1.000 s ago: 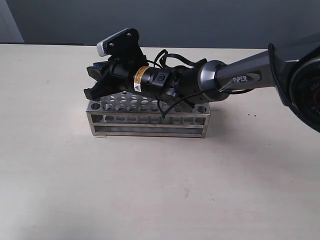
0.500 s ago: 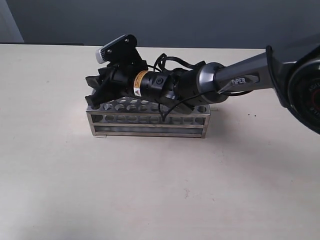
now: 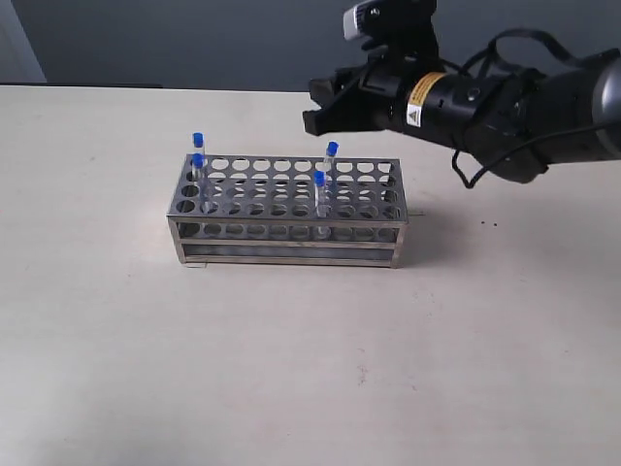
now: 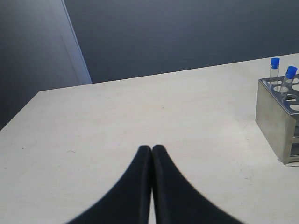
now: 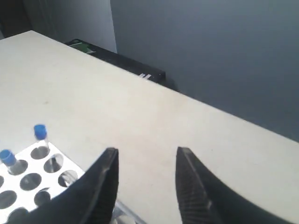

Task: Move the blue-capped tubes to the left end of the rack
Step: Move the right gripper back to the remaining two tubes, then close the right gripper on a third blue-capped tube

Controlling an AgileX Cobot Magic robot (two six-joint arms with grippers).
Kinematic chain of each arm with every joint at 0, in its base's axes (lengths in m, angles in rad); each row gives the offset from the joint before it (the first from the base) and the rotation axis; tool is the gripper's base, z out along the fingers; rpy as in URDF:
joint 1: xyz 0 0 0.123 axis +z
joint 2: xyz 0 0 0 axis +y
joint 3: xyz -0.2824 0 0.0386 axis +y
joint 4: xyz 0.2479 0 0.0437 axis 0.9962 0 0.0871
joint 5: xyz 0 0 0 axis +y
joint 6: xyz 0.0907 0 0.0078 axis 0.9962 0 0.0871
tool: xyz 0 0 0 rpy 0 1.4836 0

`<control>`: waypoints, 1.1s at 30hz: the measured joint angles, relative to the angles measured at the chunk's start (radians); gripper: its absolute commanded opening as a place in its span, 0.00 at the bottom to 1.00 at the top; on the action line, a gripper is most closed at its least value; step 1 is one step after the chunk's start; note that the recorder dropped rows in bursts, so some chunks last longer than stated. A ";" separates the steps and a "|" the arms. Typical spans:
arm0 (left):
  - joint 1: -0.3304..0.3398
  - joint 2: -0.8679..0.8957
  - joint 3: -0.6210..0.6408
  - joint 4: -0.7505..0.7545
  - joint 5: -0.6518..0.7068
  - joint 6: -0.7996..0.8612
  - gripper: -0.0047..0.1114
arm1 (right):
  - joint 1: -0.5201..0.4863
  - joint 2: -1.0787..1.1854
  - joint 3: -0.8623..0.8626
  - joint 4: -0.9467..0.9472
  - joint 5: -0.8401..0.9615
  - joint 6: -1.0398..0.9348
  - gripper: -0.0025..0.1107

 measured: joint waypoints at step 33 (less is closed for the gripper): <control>0.000 0.000 0.000 0.000 0.000 0.000 0.04 | 0.000 0.178 0.028 0.076 -0.089 -0.002 0.02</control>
